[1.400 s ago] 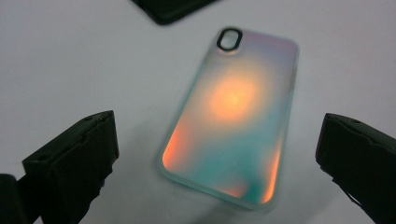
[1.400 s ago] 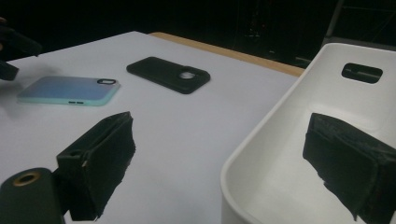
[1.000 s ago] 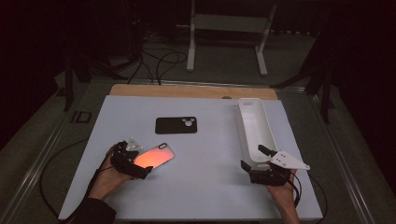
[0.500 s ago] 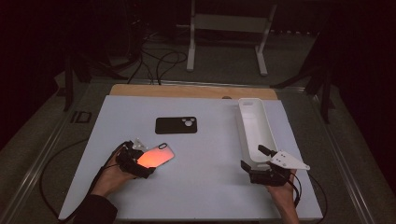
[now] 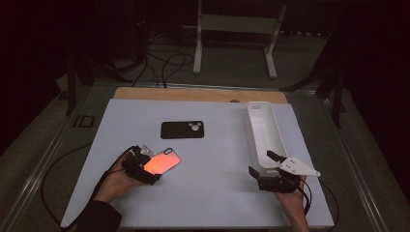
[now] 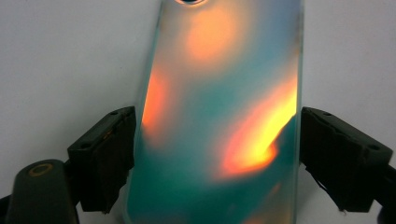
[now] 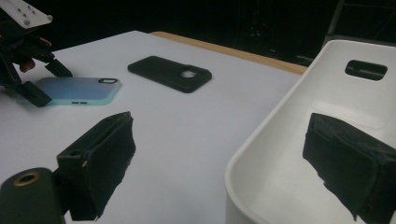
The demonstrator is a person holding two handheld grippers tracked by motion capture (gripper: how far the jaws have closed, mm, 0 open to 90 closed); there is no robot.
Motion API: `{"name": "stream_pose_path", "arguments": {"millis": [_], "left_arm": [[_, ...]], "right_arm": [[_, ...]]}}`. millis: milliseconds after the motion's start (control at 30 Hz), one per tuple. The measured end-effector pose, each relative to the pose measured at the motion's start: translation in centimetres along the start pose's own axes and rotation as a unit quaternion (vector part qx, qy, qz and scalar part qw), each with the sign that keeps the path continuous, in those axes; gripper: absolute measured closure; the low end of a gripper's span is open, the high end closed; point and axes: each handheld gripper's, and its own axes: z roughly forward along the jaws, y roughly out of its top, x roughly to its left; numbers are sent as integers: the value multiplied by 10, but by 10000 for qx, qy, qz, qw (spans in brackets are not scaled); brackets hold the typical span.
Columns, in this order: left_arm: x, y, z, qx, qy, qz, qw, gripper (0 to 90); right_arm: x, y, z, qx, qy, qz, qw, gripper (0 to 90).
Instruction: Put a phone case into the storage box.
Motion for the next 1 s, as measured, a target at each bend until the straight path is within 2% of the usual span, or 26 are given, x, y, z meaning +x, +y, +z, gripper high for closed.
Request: {"name": "stream_pose_path", "arguments": {"millis": [200, 367, 400, 600, 667, 767, 900, 1000], "left_arm": [[-2, -1, -1, -68, 61, -12, 10000, 164], [-2, 1, -2, -288, 141, -191, 9993, 169], [-1, 1, -4, -341, 73, -247, 9991, 170], [-4, 1, -11, -492, 189, -278, 9982, 171], [-4, 2, -15, -610, 238, -318, 9973, 171], [-5, 3, -20, -732, 217, -356, 9964, 171], [-8, 5, -28, -924, 241, -341, 9948, 171], [-12, 9, -34, -992, 218, -252, 9945, 171]], "right_arm": [[1, 0, 0, 3, 7, 4, 10000, 87], [0, 0, 0, 0, 8, 1, 10000, 87], [0, 0, 0, -3, 8, 0, 10000, 87], [0, 0, 0, -1, 10, 1, 10000, 87], [0, 0, 0, 0, 7, -2, 10000, 88], [0, 0, 0, 4, 3, 0, 10000, 87], [2, 1, 0, 2, 25, -7, 10000, 87], [3, 3, 1, -13, 62, -20, 10000, 87]]}}
